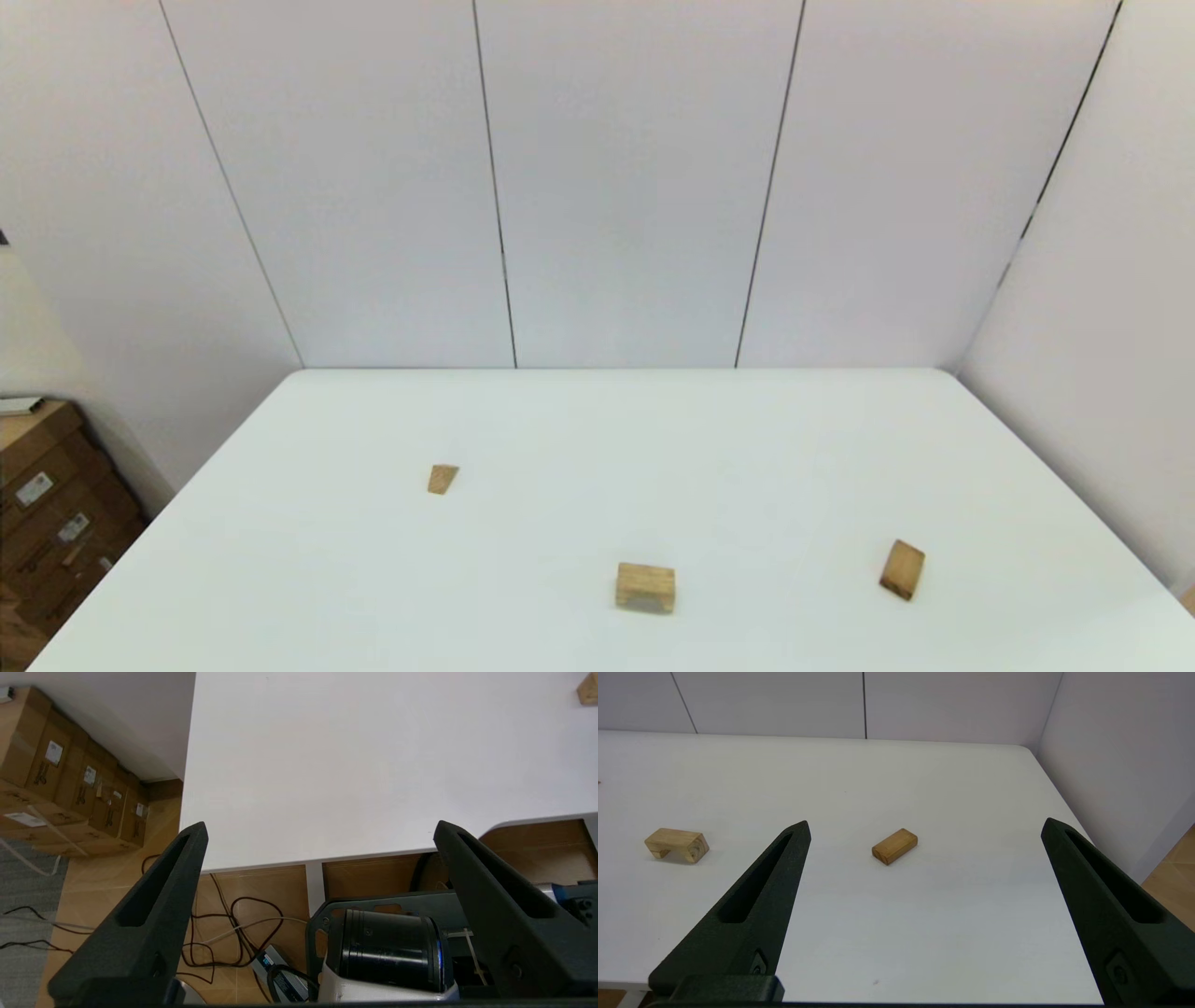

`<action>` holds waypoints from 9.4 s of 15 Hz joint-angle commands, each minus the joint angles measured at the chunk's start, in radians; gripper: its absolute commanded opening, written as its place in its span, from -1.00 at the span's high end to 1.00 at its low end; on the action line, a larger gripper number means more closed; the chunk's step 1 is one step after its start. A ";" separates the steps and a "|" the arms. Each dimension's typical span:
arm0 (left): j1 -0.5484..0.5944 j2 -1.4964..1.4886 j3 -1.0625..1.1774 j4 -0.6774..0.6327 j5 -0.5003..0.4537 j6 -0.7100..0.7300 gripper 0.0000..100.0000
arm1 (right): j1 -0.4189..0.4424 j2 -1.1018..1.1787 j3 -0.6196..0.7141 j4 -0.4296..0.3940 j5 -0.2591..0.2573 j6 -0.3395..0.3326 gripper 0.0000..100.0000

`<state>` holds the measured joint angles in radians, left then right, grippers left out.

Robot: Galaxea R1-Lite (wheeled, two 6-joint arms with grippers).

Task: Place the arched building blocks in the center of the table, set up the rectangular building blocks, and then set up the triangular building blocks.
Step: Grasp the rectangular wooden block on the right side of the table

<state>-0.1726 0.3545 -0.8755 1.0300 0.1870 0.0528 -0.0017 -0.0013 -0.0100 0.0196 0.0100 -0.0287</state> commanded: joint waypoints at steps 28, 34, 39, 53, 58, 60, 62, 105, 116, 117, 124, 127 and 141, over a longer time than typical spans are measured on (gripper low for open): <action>0.165 -0.354 0.876 -1.027 -0.230 0.116 -1.00 | 0.000 0.000 0.001 0.000 0.001 0.000 -1.00; 0.165 -0.354 0.876 -1.027 -0.184 -0.047 -1.00 | 0.000 0.000 0.001 0.000 0.001 0.000 -1.00; 0.165 -0.354 0.876 -1.027 -0.184 -0.047 -1.00 | 0.000 0.000 0.001 0.000 0.001 0.000 -1.00; 0.165 -0.354 0.876 -1.027 -0.184 -0.047 -1.00 | 0.000 0.000 -0.001 0.000 0.001 0.000 -1.00; 0.165 -0.354 0.876 -1.027 -0.184 -0.047 -1.00 | 0.000 0.000 0.001 -0.001 0.001 -0.002 -1.00; 0.166 -0.354 0.876 -1.027 -0.184 -0.047 -1.00 | 0.000 0.000 0.001 -0.001 0.002 -0.003 -1.00; 0.165 -0.354 0.876 -1.027 -0.184 -0.047 -1.00 | 0.000 0.000 0.001 0.000 0.002 -0.002 -1.00; 0.165 -0.354 0.876 -1.027 -0.184 -0.047 -1.00 | 0.126 1.814 -0.720 0.115 0.156 0.503 -1.00; 0.165 -0.354 0.876 -1.027 -0.184 -0.047 -1.00 | 0.124 1.999 -0.878 0.177 0.018 0.506 -1.00; 0.166 -0.354 0.876 -1.027 -0.184 -0.047 -1.00 | 0.124 2.011 -0.887 0.177 0.018 0.506 -1.00; 0.165 -0.354 0.876 -1.027 -0.184 -0.047 -1.00 | 0.111 2.048 -0.938 0.255 -0.018 0.507 -1.00; 0.165 -0.354 0.876 -1.027 -0.184 -0.047 -1.00 | 0.115 2.074 -0.979 0.301 -0.031 0.569 -1.00; 0.165 -0.354 0.876 -1.027 -0.184 -0.047 -1.00 | 0.111 2.172 -1.111 0.381 -0.074 0.658 -1.00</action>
<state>-0.0072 -0.0009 0.0000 0.0028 0.0028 0.0057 0.1096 2.1623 -1.1160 0.3983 -0.0600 0.6257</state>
